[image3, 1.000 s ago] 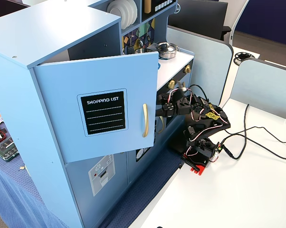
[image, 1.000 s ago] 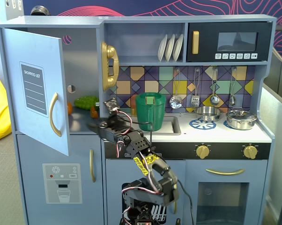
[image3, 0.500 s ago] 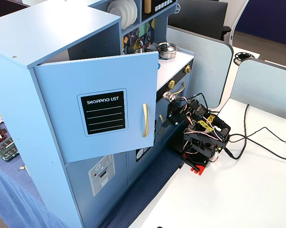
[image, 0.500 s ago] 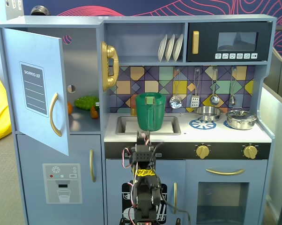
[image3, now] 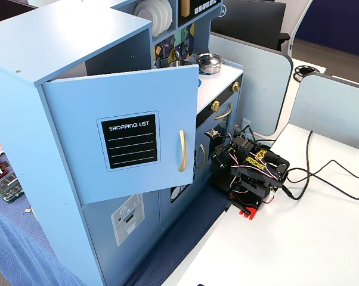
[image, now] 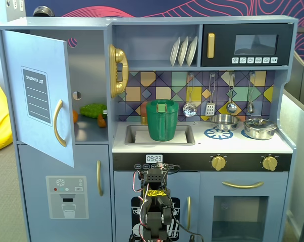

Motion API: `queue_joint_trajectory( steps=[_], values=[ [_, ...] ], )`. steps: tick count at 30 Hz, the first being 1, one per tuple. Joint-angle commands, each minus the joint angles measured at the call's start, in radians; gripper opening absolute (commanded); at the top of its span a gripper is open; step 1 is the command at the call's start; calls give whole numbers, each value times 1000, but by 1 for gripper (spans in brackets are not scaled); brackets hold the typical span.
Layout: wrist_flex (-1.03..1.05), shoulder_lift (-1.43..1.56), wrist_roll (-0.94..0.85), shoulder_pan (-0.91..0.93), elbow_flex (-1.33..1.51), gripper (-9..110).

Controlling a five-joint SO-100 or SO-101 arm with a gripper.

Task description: Open the left cabinet door

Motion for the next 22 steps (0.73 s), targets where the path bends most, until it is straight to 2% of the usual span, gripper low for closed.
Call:
queue_joint_trajectory(
  steps=[1, 5, 10, 16, 22],
  values=[
    [61, 21, 32, -14, 43, 0],
    [126, 67, -20, 6, 43, 0],
    [150, 87, 12, 15, 43, 0],
    [216, 87, -152, 9, 43, 1],
    [222, 89, -160, 28, 43, 1]
  ],
)
